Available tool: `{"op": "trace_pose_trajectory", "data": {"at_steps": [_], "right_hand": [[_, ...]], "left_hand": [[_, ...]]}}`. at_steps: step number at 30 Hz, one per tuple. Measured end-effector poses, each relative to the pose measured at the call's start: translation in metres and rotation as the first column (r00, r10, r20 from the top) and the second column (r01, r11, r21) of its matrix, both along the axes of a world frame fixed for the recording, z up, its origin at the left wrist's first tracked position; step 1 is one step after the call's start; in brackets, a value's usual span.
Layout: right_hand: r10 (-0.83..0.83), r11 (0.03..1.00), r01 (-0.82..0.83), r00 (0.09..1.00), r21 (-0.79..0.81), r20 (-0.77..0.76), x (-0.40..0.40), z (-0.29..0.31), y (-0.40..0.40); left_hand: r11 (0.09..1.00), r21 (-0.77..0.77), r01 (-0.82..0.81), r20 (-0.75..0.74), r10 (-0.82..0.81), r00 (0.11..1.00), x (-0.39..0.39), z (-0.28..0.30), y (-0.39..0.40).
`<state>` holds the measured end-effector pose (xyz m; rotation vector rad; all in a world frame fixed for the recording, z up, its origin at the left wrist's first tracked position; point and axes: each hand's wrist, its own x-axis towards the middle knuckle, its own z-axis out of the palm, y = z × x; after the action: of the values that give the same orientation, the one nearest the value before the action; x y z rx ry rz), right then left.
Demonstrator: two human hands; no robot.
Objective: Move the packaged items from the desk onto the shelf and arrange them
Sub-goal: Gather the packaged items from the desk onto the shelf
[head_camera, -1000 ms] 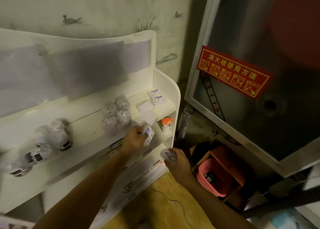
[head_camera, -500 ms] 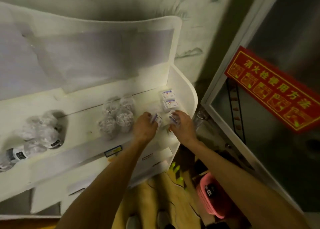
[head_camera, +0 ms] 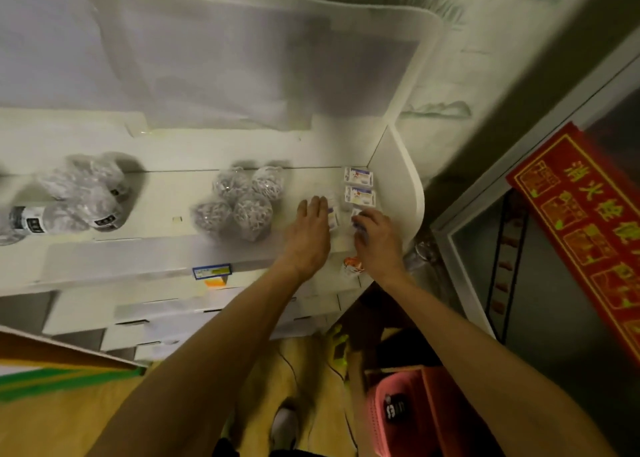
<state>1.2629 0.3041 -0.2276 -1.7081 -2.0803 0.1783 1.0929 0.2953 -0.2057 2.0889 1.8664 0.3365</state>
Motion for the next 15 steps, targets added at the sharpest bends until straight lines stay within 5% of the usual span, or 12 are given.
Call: {"op": "trace_pose_trajectory", "data": {"at_steps": [7, 15], "right_hand": [[0.048, 0.998, -0.046, 0.998, -0.046, 0.04, 0.007, 0.004, 0.005], [-0.011, 0.992, 0.033, 0.984, 0.118, -0.18, 0.005, 0.015, -0.025]], "left_hand": [[0.995, -0.097, -0.005, -0.053, 0.0, 0.999, -0.002, -0.012, 0.006], [0.964, 0.226, 0.14, -0.119, -0.115, 0.986, -0.014, 0.025, -0.019]]}}
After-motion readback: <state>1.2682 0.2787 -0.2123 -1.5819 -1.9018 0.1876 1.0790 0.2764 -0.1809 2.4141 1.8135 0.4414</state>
